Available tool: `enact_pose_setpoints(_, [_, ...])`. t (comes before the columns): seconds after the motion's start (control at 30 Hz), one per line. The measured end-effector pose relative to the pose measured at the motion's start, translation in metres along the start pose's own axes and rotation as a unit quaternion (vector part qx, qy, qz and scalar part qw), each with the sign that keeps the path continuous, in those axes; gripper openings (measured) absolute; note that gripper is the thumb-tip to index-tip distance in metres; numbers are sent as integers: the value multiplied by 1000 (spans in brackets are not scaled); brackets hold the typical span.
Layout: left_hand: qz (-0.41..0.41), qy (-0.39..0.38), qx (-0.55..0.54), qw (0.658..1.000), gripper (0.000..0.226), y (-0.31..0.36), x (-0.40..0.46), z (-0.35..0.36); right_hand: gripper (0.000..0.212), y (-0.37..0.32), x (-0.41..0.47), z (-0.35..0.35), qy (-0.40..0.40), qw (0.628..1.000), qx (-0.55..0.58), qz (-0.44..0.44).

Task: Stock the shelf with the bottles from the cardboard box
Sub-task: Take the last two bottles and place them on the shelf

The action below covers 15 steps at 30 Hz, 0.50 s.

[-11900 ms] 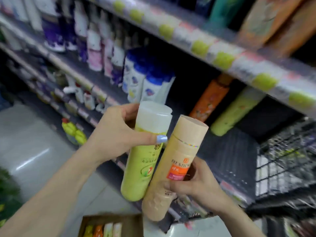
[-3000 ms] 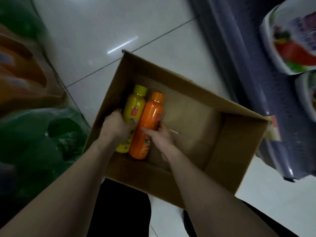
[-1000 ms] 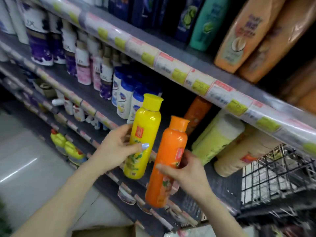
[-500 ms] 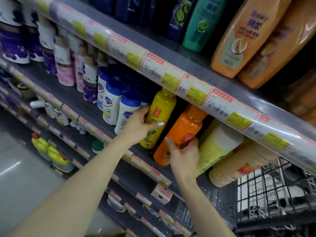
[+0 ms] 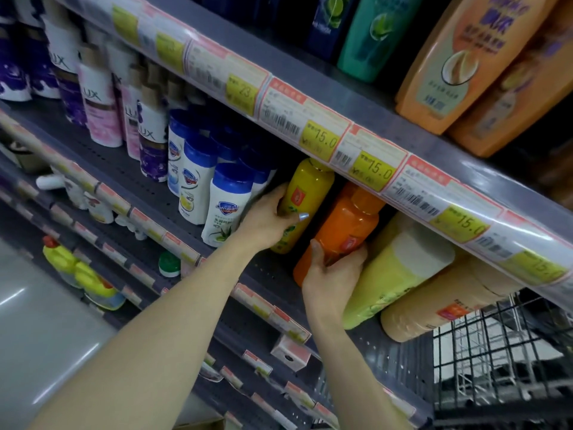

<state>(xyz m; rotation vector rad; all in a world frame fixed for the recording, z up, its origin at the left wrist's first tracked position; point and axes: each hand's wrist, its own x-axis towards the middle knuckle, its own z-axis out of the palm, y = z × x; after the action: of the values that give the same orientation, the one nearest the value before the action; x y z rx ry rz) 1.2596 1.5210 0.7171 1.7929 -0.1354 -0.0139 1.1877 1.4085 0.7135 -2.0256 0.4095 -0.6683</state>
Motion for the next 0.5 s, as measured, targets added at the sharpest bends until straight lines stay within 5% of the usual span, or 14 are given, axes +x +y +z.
enact_pose_setpoints(0.5, [13, -18, 13, 1000, 69, -7, 3, -2, 82, 4, 1, 7, -15, 1000, 2, 20])
